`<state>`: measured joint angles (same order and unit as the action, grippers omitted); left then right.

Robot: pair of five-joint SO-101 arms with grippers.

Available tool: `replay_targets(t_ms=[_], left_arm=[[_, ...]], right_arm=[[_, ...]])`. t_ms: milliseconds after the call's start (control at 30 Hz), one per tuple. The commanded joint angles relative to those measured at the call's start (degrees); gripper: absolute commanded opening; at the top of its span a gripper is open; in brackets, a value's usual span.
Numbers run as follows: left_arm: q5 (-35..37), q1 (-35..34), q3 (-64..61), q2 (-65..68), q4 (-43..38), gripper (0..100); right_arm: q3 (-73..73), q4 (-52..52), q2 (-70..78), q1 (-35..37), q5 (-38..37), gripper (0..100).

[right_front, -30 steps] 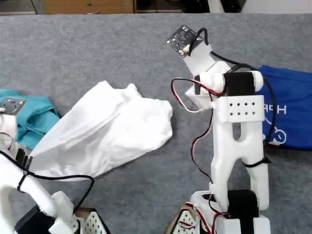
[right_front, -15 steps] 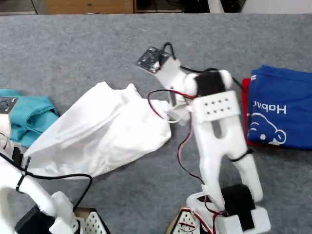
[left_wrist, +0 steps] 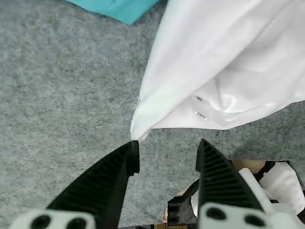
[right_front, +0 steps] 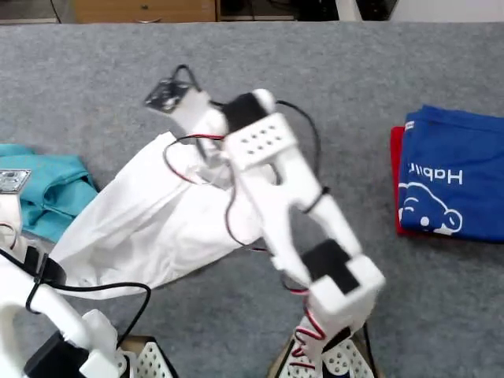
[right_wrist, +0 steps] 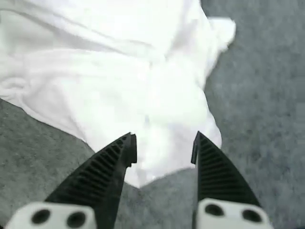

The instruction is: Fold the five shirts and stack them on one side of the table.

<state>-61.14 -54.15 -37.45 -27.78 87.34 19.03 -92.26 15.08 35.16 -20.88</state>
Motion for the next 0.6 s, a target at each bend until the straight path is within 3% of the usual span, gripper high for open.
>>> replay_targets(t_ms=[0, 567], left_arm=[[0.0, -0.53, 0.0, -0.92, -0.53, 19], [0.35, -0.62, -0.09, -0.92, -0.53, 16]], right_arm=[[8.31, -1.93, 5.14, 3.65, 0.62, 20.3], [33.54, -9.41, 31.69, 6.99, 3.78, 20.2]])
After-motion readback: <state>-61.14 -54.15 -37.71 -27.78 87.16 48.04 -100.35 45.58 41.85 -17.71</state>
